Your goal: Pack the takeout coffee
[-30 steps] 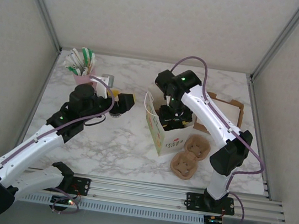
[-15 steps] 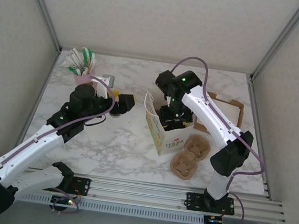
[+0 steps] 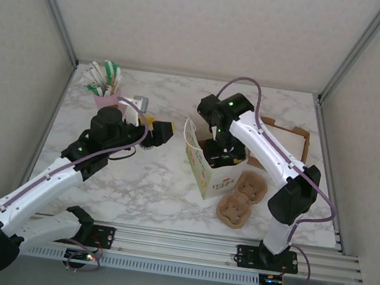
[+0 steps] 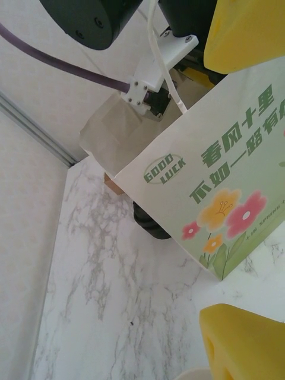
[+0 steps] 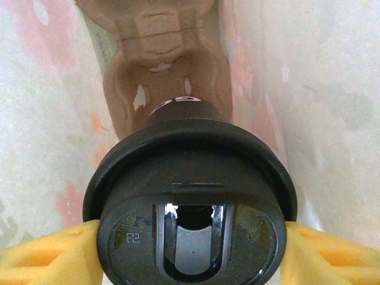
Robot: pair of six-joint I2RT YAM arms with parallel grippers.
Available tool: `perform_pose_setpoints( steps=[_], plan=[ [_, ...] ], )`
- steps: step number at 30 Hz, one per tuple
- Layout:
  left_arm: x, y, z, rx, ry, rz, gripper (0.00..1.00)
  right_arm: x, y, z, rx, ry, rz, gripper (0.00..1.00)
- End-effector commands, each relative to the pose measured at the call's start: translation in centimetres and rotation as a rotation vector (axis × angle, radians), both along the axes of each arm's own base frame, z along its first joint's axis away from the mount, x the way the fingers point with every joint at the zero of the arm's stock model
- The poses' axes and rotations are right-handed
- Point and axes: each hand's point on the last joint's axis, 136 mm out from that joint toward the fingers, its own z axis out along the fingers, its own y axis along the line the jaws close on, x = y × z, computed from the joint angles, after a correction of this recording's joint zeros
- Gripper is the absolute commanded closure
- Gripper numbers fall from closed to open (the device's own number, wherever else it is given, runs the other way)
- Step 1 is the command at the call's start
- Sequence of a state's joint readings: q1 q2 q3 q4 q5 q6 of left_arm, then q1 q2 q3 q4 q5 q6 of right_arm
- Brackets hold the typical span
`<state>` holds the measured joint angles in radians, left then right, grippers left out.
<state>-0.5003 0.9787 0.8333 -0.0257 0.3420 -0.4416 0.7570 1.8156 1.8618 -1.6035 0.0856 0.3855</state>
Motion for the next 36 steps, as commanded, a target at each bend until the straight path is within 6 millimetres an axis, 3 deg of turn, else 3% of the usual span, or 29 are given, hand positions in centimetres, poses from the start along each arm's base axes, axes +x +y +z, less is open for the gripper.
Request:
perform_pose_setpoints(
  steps=[1, 36],
  plan=[
    [-0.28, -0.52, 0.37, -0.007, -0.025, -0.028, 0.00, -0.09, -0.42, 0.22, 0.001, -0.006, -0.001, 0.32],
    [-0.27, -0.56, 0.32, -0.003, -0.023, -0.024, 0.00, 0.06, -0.03, 1.09, 0.047, -0.040, 0.005, 0.32]
  ],
)
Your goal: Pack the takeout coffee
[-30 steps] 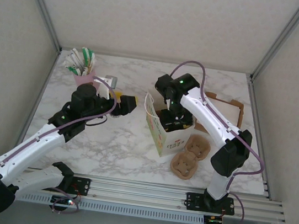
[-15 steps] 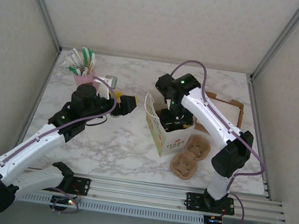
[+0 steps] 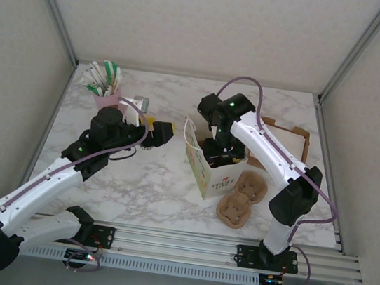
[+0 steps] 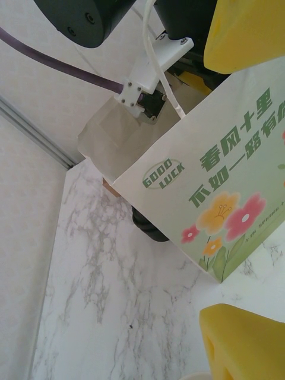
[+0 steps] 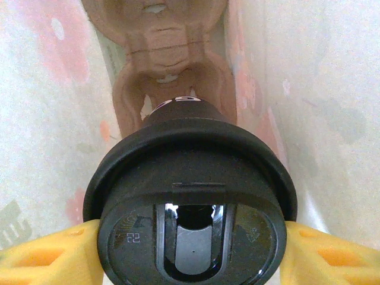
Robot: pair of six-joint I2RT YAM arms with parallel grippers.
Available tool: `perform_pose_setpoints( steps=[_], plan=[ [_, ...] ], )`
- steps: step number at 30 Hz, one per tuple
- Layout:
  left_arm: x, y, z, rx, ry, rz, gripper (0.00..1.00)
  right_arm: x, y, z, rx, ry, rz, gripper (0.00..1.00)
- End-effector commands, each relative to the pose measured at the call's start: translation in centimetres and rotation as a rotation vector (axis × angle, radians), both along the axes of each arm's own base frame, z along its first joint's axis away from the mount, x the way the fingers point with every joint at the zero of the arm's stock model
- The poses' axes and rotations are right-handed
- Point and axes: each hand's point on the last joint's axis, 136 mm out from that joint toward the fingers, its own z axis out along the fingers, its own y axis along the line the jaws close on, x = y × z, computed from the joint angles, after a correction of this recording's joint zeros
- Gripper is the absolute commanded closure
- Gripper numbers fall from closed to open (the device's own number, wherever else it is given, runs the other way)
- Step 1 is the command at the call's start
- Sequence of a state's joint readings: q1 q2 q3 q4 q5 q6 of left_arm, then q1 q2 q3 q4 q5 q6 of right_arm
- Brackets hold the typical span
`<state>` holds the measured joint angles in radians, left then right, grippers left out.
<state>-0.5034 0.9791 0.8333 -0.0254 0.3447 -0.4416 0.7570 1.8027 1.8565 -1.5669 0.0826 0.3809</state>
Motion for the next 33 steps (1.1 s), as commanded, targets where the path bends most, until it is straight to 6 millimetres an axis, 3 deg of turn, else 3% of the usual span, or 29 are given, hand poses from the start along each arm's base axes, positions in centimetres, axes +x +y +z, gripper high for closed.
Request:
perform_pose_setpoints(
  steps=[1, 8, 14, 20, 33],
  plan=[
    [-0.2, -0.4, 0.3, -0.003, -0.023, -0.019, 0.00, -0.4, -0.5, 0.9, 0.018, -0.011, 0.001, 0.32],
    [0.4, 0.3, -0.5, 0.018, 0.007, 0.037, 0.00, -0.3, -0.5, 1.3, 0.026, -0.028, 0.001, 0.32],
    [1.2, 0.5, -2.4, 0.040, 0.065, 0.076, 0.09, -0.1, -0.3, 1.9, 0.056, -0.060, 0.003, 0.33],
    [1.3, 0.0, -2.8, 0.029, 0.086, 0.057, 0.23, 0.0, -0.3, 1.8, 0.063, -0.069, 0.009, 0.32],
    [1.2, 0.0, -2.7, 0.027, 0.088, 0.056, 0.26, 0.0, -0.2, 1.6, 0.066, -0.067, 0.012, 0.33]
  ],
)
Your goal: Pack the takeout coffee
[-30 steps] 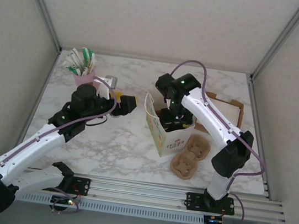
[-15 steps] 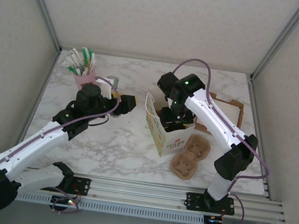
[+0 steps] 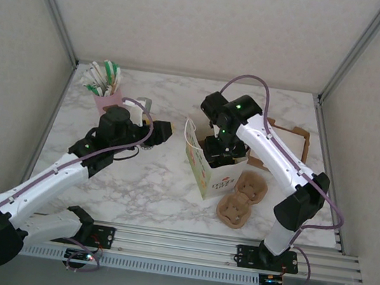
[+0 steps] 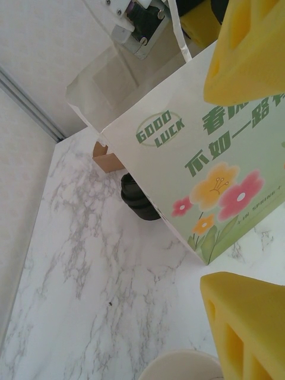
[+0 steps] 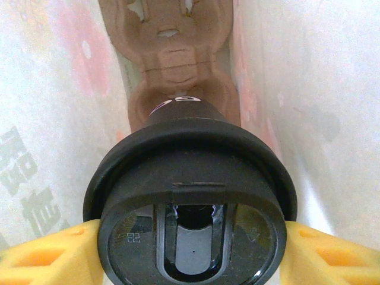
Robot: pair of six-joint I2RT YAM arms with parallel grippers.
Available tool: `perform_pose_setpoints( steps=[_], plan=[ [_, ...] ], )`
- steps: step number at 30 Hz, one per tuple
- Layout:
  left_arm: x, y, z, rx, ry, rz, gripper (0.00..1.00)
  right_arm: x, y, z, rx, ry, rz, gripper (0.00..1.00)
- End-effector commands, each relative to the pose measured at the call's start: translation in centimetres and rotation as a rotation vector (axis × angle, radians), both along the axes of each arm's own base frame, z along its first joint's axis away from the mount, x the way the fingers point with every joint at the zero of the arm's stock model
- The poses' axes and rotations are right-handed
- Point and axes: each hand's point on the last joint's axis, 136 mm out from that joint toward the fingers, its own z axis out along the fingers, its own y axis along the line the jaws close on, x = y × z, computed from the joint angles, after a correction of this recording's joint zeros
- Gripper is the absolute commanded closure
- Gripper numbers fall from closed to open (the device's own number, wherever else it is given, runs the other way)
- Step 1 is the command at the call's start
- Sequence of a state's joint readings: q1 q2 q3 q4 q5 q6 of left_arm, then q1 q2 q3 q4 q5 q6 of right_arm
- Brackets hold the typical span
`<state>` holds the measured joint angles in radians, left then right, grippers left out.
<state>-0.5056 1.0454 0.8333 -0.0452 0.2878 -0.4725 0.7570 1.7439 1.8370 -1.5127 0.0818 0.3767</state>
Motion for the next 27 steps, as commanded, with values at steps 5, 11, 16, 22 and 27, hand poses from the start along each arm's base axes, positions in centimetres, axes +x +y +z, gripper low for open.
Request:
perform_pose_setpoints(
  steps=[5, 11, 16, 22, 27],
  plan=[
    [-0.25, -0.19, 0.18, -0.008, -0.002, -0.006, 0.26, -0.41, -0.52, 0.41, 0.004, 0.000, 0.005, 0.33],
    [-0.25, -0.21, 0.27, -0.010, -0.003, -0.006, 0.26, -0.43, -0.52, 0.30, 0.003, 0.003, 0.007, 0.32],
    [-0.27, -0.20, 0.36, -0.011, -0.004, -0.006, 0.26, -0.51, -0.50, 0.10, 0.002, 0.011, 0.007, 0.32],
    [-0.33, -0.15, 0.49, -0.011, -0.008, -0.006, 0.26, -0.54, -0.42, -0.05, 0.001, 0.017, 0.008, 0.32],
    [-0.36, -0.09, 0.54, -0.012, -0.010, -0.004, 0.26, -0.62, -0.46, -0.12, -0.001, 0.022, 0.007, 0.32]
  ],
)
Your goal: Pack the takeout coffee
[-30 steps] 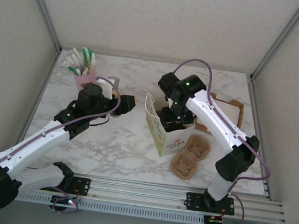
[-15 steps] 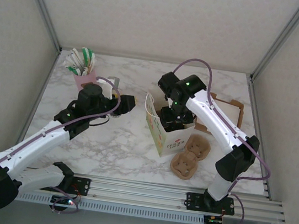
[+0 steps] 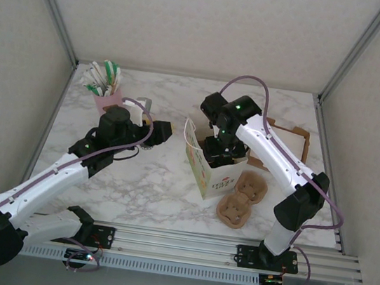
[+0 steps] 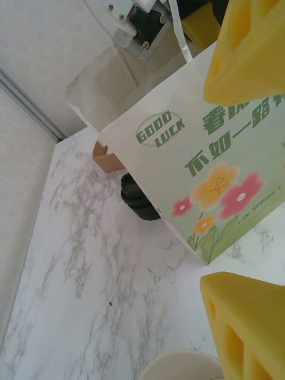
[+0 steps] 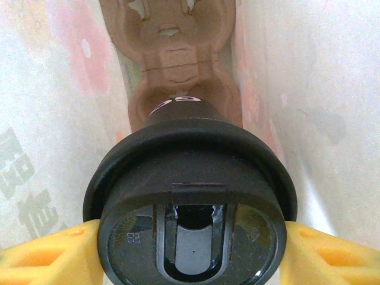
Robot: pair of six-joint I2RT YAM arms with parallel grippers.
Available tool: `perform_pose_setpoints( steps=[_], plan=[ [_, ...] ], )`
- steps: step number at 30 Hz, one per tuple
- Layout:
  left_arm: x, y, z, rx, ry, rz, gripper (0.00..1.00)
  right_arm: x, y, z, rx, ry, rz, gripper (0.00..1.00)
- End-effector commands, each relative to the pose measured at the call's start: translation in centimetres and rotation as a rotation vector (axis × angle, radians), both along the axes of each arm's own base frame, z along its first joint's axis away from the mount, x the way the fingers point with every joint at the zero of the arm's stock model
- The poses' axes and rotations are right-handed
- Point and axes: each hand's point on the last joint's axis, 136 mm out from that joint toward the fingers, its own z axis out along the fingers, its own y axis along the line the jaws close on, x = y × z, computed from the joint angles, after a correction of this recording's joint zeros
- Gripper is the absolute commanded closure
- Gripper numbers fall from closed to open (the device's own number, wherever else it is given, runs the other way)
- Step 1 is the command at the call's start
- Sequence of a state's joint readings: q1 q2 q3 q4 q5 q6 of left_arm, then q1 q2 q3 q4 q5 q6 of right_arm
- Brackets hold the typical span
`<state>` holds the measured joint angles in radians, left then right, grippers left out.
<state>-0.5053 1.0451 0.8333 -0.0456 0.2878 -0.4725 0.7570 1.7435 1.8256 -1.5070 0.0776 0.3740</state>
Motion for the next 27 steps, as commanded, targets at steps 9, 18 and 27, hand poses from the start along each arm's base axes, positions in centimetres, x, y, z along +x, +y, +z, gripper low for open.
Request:
perform_pose_setpoints(
  steps=[9, 18, 27],
  plan=[
    [-0.40, -0.12, 0.64, -0.014, -0.011, -0.005, 0.26, -0.61, -0.53, 0.09, -0.003, 0.020, 0.004, 0.32],
    [-0.41, -0.11, 0.62, -0.013, -0.011, -0.006, 0.26, -0.55, -0.47, -0.07, -0.003, 0.020, 0.005, 0.32],
    [-0.42, -0.11, 0.67, -0.013, -0.013, -0.006, 0.26, -0.54, -0.48, -0.11, -0.004, 0.022, 0.003, 0.32]
  ],
)
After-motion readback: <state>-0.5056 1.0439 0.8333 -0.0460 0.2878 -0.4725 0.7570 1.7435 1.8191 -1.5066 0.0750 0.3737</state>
